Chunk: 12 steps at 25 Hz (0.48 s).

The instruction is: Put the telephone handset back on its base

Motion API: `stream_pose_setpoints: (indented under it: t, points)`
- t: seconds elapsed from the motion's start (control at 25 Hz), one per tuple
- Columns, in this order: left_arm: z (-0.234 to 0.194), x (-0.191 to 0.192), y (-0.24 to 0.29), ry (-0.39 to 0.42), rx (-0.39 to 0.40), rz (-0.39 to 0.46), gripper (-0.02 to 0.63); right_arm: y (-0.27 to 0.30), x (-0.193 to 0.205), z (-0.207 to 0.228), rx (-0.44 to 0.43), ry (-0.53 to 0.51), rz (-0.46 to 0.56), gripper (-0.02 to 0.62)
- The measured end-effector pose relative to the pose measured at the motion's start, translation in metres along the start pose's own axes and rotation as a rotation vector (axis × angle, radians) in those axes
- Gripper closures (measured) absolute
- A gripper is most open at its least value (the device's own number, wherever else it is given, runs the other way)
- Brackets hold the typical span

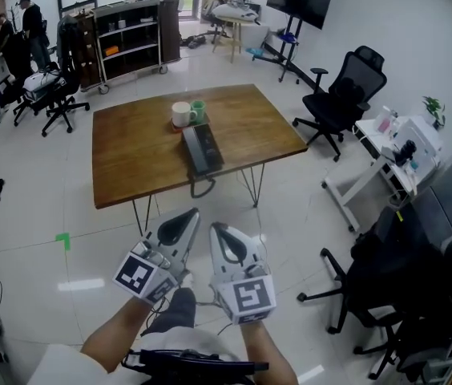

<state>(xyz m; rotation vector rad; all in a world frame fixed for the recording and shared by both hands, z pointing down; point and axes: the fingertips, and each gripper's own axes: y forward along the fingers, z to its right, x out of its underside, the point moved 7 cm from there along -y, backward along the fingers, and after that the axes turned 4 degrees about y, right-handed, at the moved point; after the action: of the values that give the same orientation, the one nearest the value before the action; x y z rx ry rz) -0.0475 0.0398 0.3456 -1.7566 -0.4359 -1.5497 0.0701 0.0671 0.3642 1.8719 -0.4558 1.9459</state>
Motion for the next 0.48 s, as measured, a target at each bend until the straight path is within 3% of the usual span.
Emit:
stream_pose_setpoints:
  t: [0.48]
  points:
    - [0.059, -0.033, -0.048, 0.102, -0.009, 0.012, 0.604, -0.056, -0.009, -0.037, -0.001, -0.029, 0.049, 0.592]
